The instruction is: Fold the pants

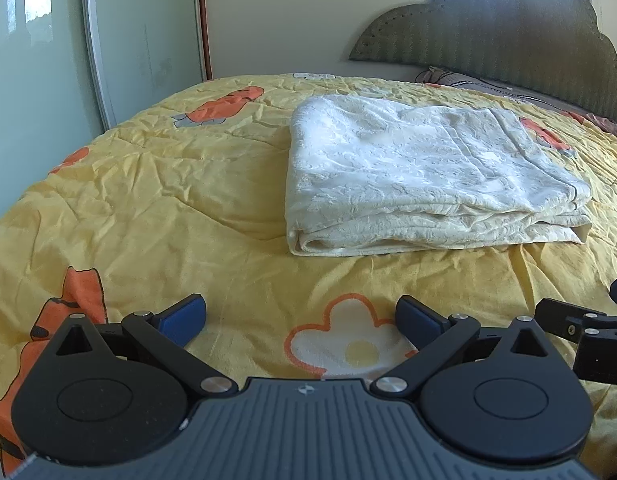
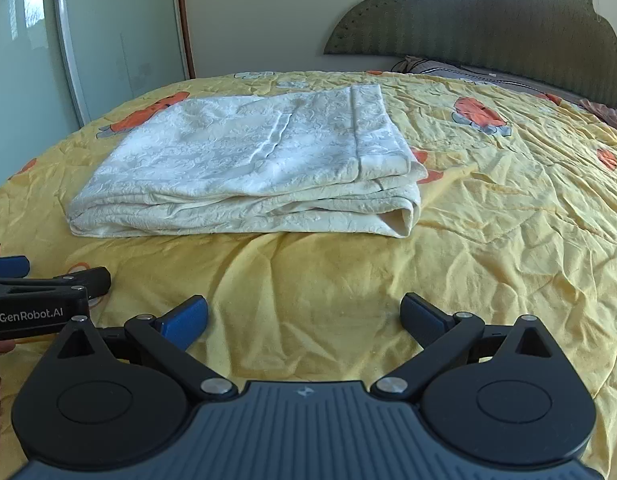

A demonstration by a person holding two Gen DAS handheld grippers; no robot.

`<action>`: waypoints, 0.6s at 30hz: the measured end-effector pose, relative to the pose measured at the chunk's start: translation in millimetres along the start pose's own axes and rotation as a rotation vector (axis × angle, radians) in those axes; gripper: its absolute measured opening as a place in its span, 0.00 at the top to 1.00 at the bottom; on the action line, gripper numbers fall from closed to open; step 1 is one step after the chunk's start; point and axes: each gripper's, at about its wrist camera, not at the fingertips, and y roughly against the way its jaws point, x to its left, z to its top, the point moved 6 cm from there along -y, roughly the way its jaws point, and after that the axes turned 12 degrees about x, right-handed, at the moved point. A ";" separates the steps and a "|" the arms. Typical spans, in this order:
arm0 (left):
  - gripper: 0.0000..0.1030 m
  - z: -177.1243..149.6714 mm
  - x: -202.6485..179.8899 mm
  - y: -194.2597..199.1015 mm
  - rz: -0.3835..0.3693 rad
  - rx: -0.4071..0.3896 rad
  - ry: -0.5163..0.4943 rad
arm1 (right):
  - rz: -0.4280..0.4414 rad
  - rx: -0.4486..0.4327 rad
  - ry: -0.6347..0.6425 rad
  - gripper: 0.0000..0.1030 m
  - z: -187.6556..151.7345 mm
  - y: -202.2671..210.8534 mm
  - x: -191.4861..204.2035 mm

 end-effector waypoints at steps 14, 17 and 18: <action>0.00 0.1 0.3 -1.2 -0.013 0.005 0.013 | -0.024 0.000 0.017 0.00 0.1 -3.3 -1.3; 0.00 0.1 0.1 -1.2 -0.014 0.005 0.014 | -0.024 -0.003 0.018 0.00 -1.0 -2.2 -1.1; 0.00 0.0 0.1 -1.2 -0.014 0.005 0.013 | -0.024 -0.003 0.018 0.00 -0.9 -2.3 -0.9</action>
